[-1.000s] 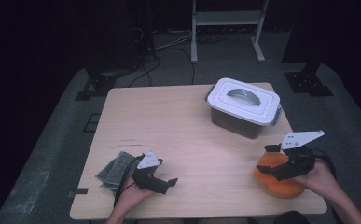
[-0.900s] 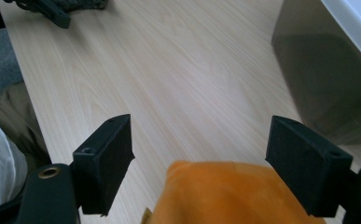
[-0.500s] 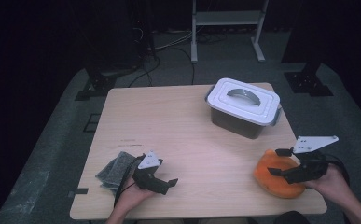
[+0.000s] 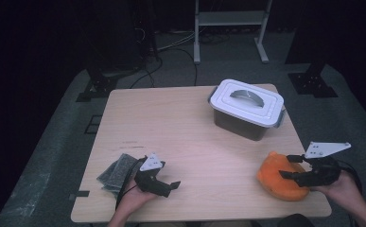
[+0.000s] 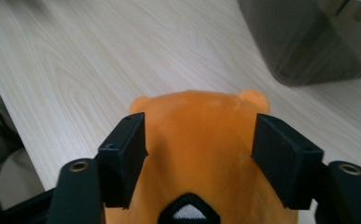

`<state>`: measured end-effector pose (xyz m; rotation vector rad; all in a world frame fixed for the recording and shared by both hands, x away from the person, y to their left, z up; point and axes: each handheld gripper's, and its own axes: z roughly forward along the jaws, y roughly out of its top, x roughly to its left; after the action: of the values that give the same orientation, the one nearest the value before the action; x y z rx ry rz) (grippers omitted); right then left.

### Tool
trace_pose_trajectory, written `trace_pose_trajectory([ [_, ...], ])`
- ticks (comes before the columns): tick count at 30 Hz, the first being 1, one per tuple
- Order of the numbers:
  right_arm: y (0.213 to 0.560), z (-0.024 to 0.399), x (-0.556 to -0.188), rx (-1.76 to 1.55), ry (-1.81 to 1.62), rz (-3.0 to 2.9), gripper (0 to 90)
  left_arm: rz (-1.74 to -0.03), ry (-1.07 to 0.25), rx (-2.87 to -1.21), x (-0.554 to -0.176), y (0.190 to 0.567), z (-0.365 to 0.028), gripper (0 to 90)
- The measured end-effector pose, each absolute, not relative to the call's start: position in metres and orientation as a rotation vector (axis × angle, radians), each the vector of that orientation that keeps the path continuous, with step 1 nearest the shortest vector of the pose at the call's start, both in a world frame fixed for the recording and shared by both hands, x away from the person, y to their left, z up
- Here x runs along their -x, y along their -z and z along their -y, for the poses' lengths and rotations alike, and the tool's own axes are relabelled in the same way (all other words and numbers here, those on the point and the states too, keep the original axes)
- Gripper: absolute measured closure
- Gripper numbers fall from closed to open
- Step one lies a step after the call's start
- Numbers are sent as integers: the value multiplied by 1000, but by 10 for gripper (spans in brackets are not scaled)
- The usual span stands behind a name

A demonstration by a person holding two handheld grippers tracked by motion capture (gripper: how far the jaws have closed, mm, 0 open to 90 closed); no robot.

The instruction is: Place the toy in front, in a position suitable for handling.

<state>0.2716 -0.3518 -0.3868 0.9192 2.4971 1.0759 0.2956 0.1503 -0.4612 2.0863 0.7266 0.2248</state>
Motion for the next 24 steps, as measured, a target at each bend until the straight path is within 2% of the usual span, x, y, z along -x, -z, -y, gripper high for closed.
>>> trace_pose_trajectory([
  [12, 407, 358, -269, -924, -1110, -2477, 497, -732, -225, -2083, -296, 461, -152, 30],
  [24, 419, 350, -267, -916, -1049, -2468, 578, -727, -225, -2084, -295, 461, -151, 30],
])
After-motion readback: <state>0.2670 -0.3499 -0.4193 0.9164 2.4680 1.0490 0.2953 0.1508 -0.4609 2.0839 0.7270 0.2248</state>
